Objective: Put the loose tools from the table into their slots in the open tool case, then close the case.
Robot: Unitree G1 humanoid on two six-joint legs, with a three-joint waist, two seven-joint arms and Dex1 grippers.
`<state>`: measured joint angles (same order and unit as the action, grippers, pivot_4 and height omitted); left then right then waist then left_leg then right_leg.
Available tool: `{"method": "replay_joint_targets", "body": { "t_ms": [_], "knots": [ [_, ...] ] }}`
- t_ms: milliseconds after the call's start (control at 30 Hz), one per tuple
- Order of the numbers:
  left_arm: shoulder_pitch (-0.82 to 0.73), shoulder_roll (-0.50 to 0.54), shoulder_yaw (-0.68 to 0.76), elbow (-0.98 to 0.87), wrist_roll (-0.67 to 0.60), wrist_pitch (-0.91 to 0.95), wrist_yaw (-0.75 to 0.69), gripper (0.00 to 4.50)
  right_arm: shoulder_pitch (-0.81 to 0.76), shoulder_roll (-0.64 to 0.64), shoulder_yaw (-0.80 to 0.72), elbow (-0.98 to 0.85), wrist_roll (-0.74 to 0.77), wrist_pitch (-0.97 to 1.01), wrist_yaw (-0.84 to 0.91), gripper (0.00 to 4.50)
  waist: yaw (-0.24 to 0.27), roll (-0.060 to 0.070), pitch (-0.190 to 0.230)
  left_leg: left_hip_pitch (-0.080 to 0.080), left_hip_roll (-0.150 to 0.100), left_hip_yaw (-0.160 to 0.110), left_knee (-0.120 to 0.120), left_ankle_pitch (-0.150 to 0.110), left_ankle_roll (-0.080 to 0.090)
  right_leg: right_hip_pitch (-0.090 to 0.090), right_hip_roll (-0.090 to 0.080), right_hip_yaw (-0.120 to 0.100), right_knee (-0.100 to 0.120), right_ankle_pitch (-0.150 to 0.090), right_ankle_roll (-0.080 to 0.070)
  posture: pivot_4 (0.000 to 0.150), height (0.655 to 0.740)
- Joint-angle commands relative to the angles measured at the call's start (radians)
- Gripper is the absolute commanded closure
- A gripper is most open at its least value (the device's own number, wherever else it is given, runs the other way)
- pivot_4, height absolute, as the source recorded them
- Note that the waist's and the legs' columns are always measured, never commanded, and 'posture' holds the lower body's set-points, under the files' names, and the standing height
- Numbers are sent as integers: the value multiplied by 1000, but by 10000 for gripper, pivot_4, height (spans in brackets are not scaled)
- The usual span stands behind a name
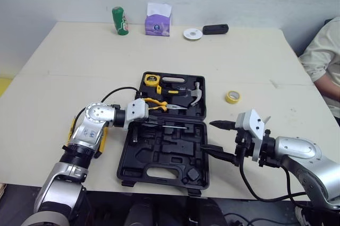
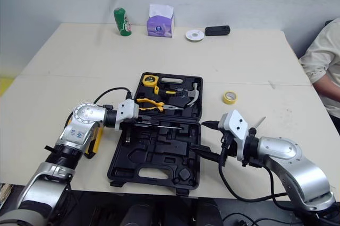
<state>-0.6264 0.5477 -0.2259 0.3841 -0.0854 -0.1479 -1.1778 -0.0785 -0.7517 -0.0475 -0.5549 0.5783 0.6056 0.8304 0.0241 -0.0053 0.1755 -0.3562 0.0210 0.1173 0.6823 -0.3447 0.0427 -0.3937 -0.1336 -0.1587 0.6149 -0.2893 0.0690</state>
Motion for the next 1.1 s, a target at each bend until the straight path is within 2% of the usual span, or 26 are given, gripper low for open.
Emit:
{"method": "replay_joint_targets", "body": {
  "t_ms": [33,167,333,467,600,700,833,967,1000,1100],
  "knots": [
    [40,34,-87,149,154,-41,35,44493,-22,16,-36,-11,25,-9,-12,0,-1,3,-2,1,0,0,0,-1,1,1,0,0,0,0,0,1500,7316],
    [32,30,-91,168,150,-24,50,44493,-27,19,-39,-6,26,-7,-15,0,0,9,-6,3,1,0,-1,-3,5,2,0,1,0,0,0,1500,7316],
    [37,28,-84,154,131,-18,51,44493,-21,19,-37,-5,20,-8,-17,0,-1,10,-7,3,1,0,-2,-3,5,2,0,1,0,0,0,1500,7316],
    [63,22,-28,42,26,87,24,44493,-16,15,-29,-5,9,-11,-16,0,-3,10,-6,3,1,0,-2,-3,5,1,0,1,0,0,0,1500,7316],
    [125,30,66,-148,-108,271,38,44493,-9,8,-39,-4,15,-9,-6,0,-11,9,-4,1,1,0,-4,-3,4,-1,0,0,-1,0,-1,1500,7316],
    [221,57,235,-393,-302,494,113,36041,-17,-29,-101,34,37,1,24,0,-16,8,4,-2,1,0,-4,0,-1,-3,1,0,-3,0,-1,1500,7316],
    [365,85,460,-595,-460,690,256,18840,-11,-82,-203,105,72,18,68,0,-19,3,16,-8,1,-2,-2,0,-1,-5,1,-2,-4,0,1,1500,7316],
    [558,104,696,-675,-498,755,373,1991,37,-162,-283,212,45,-1,144,0,-22,5,17,-11,0,-3,-2,0,-1,-7,1,-3,-7,1,2,1500,7316],
    [616,108,750,-683,-492,752,387,384,54,-184,-301,247,31,-17,165,0,-21,5,17,-11,0,-3,-2,0,0,-7,1,-3,-7,1,2,1500,7316],
    [802,109,933,-660,-455,710,425,384,90,-254,-349,400,-31,-80,226,0,-23,5,20,-13,0,-2,-2,-1,1,-7,2,-3,-10,1,3,1500,7316]
  ]
}}
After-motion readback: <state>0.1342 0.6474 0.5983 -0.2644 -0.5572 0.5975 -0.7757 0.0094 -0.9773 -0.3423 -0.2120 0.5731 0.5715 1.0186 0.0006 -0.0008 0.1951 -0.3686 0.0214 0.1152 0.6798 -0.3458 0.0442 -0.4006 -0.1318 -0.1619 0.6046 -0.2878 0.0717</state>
